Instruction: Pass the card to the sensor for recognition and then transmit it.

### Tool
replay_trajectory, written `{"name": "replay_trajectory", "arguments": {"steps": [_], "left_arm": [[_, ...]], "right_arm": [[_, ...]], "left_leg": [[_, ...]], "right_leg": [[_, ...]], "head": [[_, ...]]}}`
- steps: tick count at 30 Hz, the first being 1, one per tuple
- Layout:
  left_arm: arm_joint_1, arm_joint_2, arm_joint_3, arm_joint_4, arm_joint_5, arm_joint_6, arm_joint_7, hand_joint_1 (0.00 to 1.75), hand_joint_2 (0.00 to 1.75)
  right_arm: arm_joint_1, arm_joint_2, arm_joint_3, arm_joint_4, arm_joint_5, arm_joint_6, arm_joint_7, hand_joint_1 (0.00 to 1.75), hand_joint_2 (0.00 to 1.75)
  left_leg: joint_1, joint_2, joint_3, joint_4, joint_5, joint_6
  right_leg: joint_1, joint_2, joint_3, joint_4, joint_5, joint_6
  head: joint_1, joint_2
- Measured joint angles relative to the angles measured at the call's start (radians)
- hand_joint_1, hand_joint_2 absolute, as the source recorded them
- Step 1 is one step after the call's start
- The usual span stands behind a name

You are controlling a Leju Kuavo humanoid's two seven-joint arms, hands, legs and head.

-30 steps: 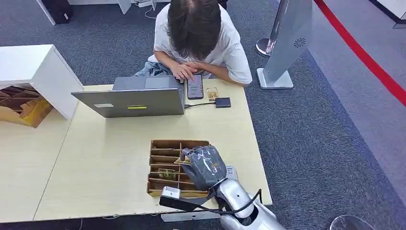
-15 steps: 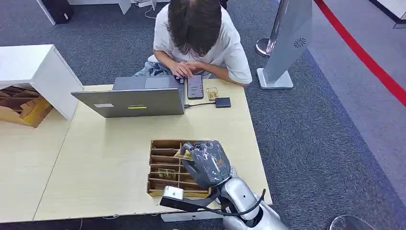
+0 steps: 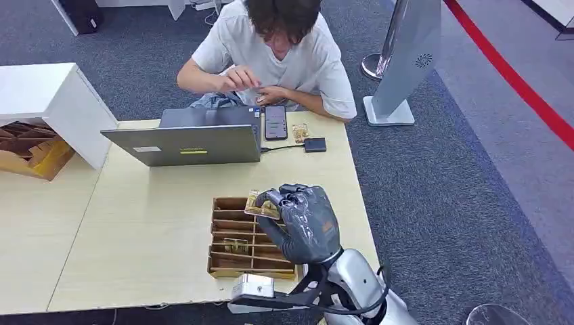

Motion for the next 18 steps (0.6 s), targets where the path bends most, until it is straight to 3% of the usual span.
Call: {"name": "replay_trajectory", "arguments": {"steps": [9, 18], "left_arm": [[-0.002, 0.002, 0.002, 0.000, -0.027, -0.006, -0.002, 0.00, 0.00], [-0.012, 0.005, 0.002, 0.000, -0.069, 0.002, 0.011, 0.00, 0.00]], "right_arm": [[-0.034, 0.000, 0.000, -0.009, -0.003, 0.010, 0.001, 1.75, 1.75], [-0.104, 0.018, 0.000, 0.057, 0.014, 0.067, 0.037, 1.75, 1.75]], "left_leg": [[0.000, 0.000, 0.000, 0.000, 0.000, 0.000], [0.000, 0.000, 0.000, 0.000, 0.000, 0.000]], "right_leg": [[0.000, 0.000, 0.000, 0.000, 0.000, 0.000], [0.000, 0.000, 0.000, 0.000, 0.000, 0.000]], "head": [[0.000, 0.000], [0.000, 0.000]]}}
